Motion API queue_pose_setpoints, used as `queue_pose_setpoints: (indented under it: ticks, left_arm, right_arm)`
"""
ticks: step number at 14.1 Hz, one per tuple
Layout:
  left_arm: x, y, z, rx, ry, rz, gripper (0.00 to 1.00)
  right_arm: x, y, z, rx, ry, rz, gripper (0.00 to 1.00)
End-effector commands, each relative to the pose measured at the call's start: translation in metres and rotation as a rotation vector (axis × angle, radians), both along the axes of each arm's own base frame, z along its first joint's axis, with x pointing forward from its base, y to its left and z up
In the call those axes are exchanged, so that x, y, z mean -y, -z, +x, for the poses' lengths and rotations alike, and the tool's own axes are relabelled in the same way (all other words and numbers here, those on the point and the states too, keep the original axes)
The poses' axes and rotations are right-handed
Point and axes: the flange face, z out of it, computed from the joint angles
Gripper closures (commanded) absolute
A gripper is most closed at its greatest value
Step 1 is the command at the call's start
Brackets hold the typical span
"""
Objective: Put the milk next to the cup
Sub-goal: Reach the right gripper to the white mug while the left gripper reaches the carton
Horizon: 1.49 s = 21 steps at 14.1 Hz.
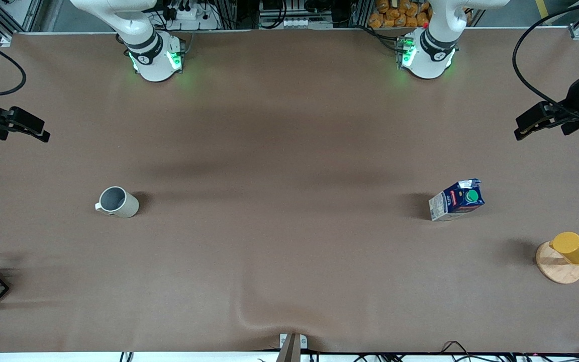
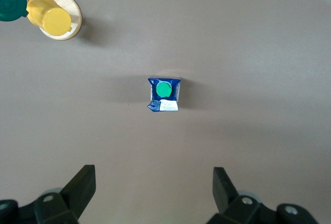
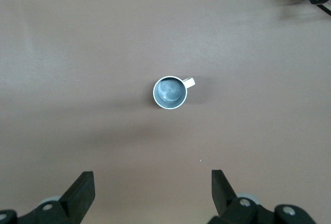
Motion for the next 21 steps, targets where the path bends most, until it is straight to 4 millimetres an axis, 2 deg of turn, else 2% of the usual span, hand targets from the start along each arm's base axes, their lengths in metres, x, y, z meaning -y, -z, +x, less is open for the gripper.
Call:
queue_pose_setpoints:
  ticks: [1,3,7,10,14,17,19,21]
  left_arm:
    - [0.0,-0.004,-0.004,-0.005,0.023,-0.012,0.0]
    - [-0.002,0.0,-0.003,-0.017,0.019,-0.003,0.0]
    - [0.003,0.031,0.014,-0.063,0.021,0.006,0.0]
    - [0.006,0.082,0.041,-0.054,0.009,0.008,0.0]
    - [0.013,0.167,0.062,-0.063,0.033,0.061,0.0]
    - [0.014,0.209,0.063,-0.039,0.04,0.059,0.0]
    - [0.008,0.235,0.057,-0.021,0.037,0.057,0.0]
    - [0.006,0.253,0.051,-0.025,0.036,0.056,0.0]
  right_arm:
    - [-0.001,-0.003,0.002,0.005,0.001,0.01,0.0]
    - [-0.001,-0.004,0.001,0.006,0.001,0.01,0.0]
    - [-0.001,-0.003,0.002,0.006,0.001,0.01,0.0]
    - [-0.009,0.008,0.008,-0.014,-0.014,0.014,0.0]
    - [-0.053,0.071,0.049,-0.09,-0.083,0.014,0.0]
    - [-0.089,0.144,0.076,-0.178,-0.132,-0.002,0.0]
    - [-0.099,0.175,0.087,-0.202,-0.143,-0.008,0.0]
    - [-0.111,0.209,0.095,-0.227,-0.175,-0.012,0.0]
